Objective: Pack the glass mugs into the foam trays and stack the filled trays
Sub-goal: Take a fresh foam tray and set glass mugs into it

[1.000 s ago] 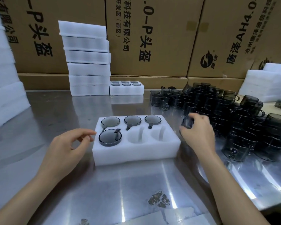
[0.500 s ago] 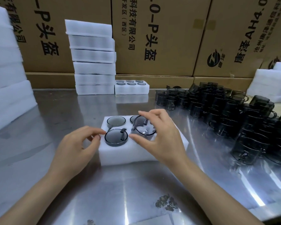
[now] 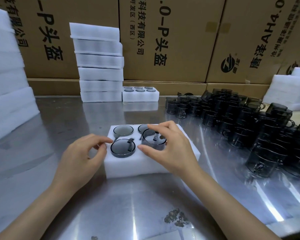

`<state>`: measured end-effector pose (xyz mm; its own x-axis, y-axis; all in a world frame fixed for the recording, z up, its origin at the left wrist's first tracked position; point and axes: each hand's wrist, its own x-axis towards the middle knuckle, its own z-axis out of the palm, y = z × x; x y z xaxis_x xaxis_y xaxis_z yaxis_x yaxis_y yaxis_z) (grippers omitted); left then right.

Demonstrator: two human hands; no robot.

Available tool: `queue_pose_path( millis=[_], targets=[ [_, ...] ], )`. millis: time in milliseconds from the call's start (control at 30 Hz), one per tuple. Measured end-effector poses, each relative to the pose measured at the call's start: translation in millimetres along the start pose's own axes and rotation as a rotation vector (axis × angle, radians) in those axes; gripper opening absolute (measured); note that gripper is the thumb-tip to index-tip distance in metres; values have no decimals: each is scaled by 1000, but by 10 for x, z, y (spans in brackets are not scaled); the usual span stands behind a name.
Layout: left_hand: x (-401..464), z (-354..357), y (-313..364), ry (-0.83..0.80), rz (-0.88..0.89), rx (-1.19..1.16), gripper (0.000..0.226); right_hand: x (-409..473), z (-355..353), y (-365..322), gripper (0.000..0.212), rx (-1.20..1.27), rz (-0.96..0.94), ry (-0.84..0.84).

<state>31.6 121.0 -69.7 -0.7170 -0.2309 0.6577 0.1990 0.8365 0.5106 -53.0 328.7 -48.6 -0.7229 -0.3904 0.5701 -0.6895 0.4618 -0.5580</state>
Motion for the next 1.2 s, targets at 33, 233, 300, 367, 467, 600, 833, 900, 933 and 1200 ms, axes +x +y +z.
queue_pose_path(
  millis=[33, 233, 300, 367, 467, 600, 833, 900, 933, 1200],
  targets=[
    [6, 3, 0, 0, -3, 6, 27, 3, 7, -3, 58, -12, 2, 0],
    [26, 4, 155, 58, 76, 31, 21, -21, 9, -19, 63, -25, 5, -2],
    [21, -2, 273, 66, 165, 43, 28, -39, -2, -36, 72, -24, 8, -9],
    [13, 11, 371, 35, 277, 74, 38, -54, -35, -44, 75, -29, -3, 23],
    [-18, 81, 450, -109, 420, 161, 54, -100, -99, -52, 76, -64, -29, 51],
    [-52, 180, 428, -291, 492, 273, 66, -165, -99, -56, 70, -182, -74, 14],
    [-36, 212, 389, -313, 467, 284, 64, -172, -78, -41, 69, -373, 3, -131],
    [-48, 216, 377, -315, 481, 292, 62, -191, -82, -32, 68, -406, 14, -205],
    [-50, 214, 371, -313, 482, 291, 61, -202, -83, -29, 68, -423, 14, -232],
    [-76, 250, 412, -254, 450, 265, 54, -257, -78, 3, 71, -444, 14, -273]
  ],
)
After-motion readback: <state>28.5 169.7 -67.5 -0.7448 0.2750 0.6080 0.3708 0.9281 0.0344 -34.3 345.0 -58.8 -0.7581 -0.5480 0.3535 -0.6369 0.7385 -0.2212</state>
